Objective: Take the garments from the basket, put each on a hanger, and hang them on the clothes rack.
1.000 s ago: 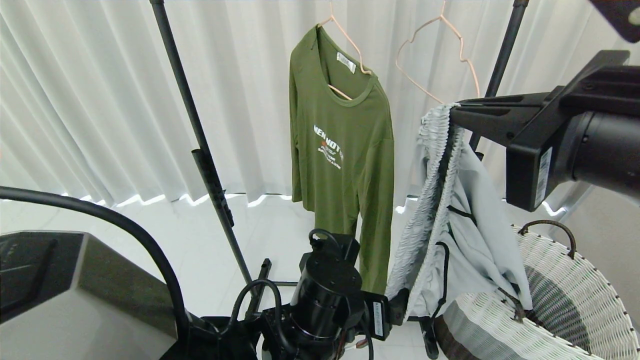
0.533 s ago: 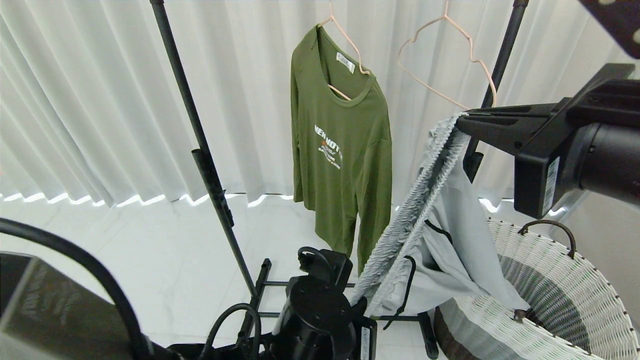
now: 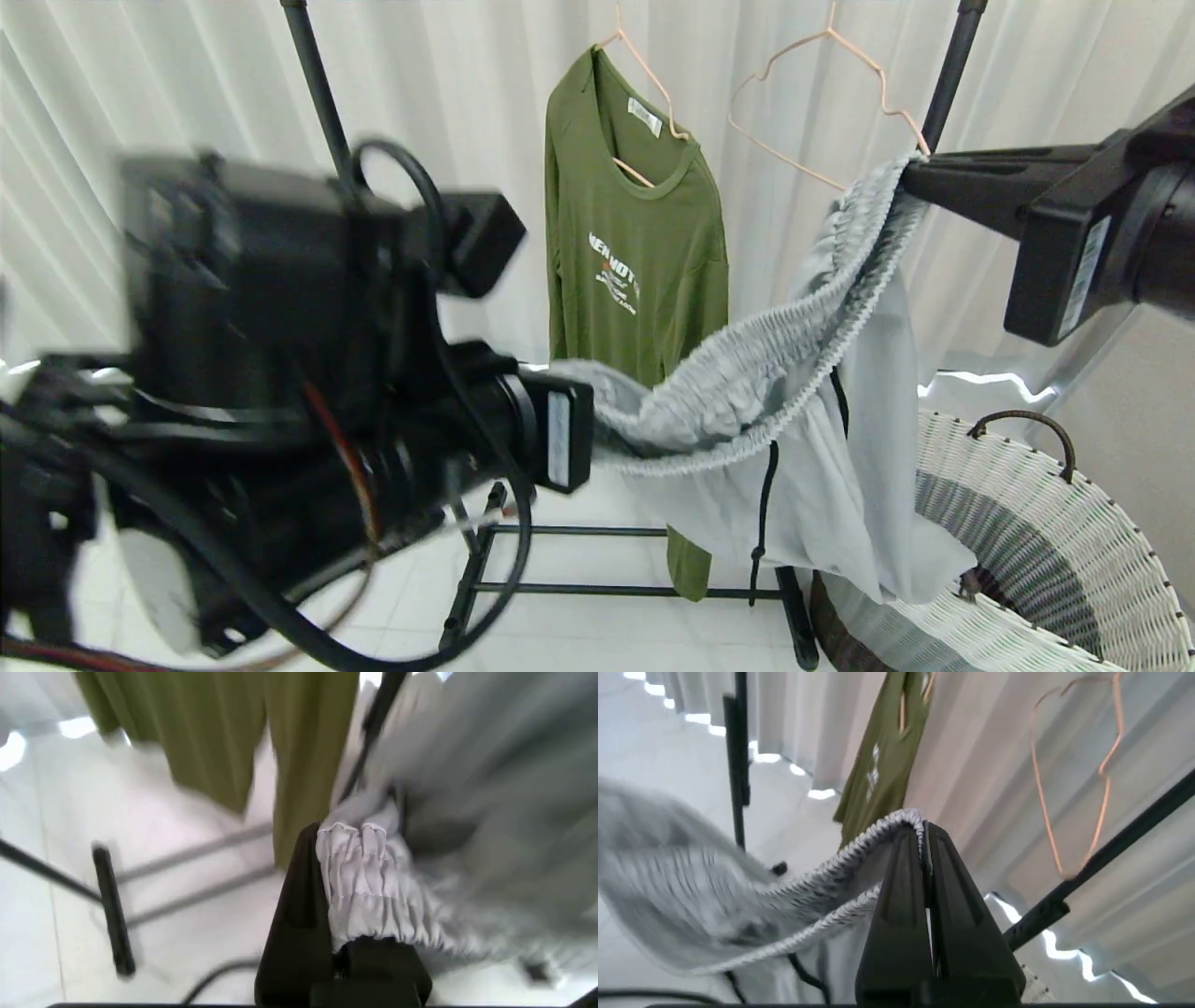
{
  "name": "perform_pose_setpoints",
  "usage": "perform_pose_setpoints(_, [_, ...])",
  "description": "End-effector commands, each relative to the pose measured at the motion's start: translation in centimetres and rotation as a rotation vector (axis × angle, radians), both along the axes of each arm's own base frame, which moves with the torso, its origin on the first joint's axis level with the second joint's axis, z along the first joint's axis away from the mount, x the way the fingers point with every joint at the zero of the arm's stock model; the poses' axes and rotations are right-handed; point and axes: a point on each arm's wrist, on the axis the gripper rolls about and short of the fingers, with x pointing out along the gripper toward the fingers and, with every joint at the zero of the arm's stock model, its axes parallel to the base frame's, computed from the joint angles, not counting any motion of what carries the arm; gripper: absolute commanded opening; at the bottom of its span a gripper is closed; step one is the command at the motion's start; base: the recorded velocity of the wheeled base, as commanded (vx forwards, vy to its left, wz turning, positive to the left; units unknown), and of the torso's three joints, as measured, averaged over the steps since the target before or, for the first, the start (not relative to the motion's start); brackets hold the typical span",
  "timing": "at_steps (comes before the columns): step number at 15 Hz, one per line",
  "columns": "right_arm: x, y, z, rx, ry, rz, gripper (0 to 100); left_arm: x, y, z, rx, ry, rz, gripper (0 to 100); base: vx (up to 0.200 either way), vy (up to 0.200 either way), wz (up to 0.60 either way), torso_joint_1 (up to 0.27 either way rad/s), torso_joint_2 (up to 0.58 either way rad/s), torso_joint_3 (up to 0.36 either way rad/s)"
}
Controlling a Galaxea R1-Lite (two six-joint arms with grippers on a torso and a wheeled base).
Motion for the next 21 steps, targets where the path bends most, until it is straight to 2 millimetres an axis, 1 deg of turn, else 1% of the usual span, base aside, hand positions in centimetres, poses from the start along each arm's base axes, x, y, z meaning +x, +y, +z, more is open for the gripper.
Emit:
perform_pose_setpoints(1, [0.0, -0.1, 1.1, 0.029, -0.019, -0.004, 0, -3.0, 4.8, 10.1, -0.157, -0.154, 0.058, 0, 0.0, 0.0, 0.0, 0.0, 0.0, 0.0])
perform_pose_setpoints(2, [0.3, -0.7, 2.4, 0.064, -0.044, -0.025, 0, -3.2, 5.1, 13.0, -0.182, -0.2, 0.108, 0, 0.0, 0.0, 0.0, 0.0, 0.0, 0.0])
perform_pose_setpoints(3, [0.4, -1.2, 3.4, 0.074, -0.072, -0.046, 0, -3.2, 5.0, 14.6, -0.181, -0.238, 0.131, 0, 0.0, 0.0, 0.0, 0.0, 0.0, 0.0])
perform_pose_setpoints(4, [0.5, -1.8, 4.3, 0.084, -0.101, -0.068, 0, -3.3, 4.8, 15.5, -0.164, -0.277, 0.124, 0, 0.0, 0.0, 0.0, 0.0, 0.0, 0.0])
perform_pose_setpoints(5, [0.5, -2.3, 5.2, 0.088, -0.132, -0.087, 0, -3.5, 4.7, 16.0, -0.126, -0.315, 0.104, 0, 0.0, 0.0, 0.0, 0.0, 0.0, 0.0])
perform_pose_setpoints(6, [0.3, -2.7, 6.1, 0.092, -0.153, -0.095, 0, -3.7, 4.5, 16.0, -0.077, -0.344, 0.08, 0, 0.0, 0.0, 0.0, 0.0, 0.0, 0.0])
perform_pose_setpoints(8, [-0.2, -3.5, 6.9, 0.068, -0.151, -0.094, 0, -4.5, 3.5, 15.7, -0.051, -0.351, 0.024, 0, 0.0, 0.0, 0.0, 0.0, 0.0, 0.0])
perform_pose_setpoints(10, [-0.9, -4.3, 6.6, 0.004, -0.152, -0.087, 0, -4.8, 2.6, 14.6, -0.015, -0.325, 0.024, 0, 0.0, 0.0, 0.0, 0.0, 0.0, 0.0])
perform_pose_setpoints(12, [-1.6, -4.4, 6.0, -0.027, -0.15, -0.053, 0, -5.6, 1.7, 13.8, 0.002, -0.314, 0.015, 0, 0.0, 0.0, 0.0, 0.0, 0.0, 0.0])
perform_pose_setpoints(14, [-2.1, -4.2, 6.0, -0.027, -0.15, -0.022, 0, -5.8, 1.6, 14.2, -0.027, -0.34, 0.023, 0, 0.0, 0.0, 0.0, 0.0, 0.0, 0.0])
perform_pose_setpoints(17, [-2.1, -4.3, 6.1, -0.025, -0.155, -0.022, 0, -5.9, 1.9, 14.5, -0.031, -0.354, 0.025, 0, 0.0, 0.0, 0.0, 0.0, 0.0, 0.0])
perform_pose_setpoints(20, [-2.2, -4.4, 6.2, -0.023, -0.157, -0.022, 0, -5.9, 1.8, 14.4, -0.026, -0.352, 0.036, 0, 0.0, 0.0, 0.0, 0.0, 0.0, 0.0])
perform_pose_setpoints(21, [-2.4, -4.7, 6.2, -0.018, -0.159, -0.022, 0, -5.8, 1.8, 14.3, -0.021, -0.35, 0.039, 0, 0.0, 0.0, 0.0, 0.0, 0.0, 0.0])
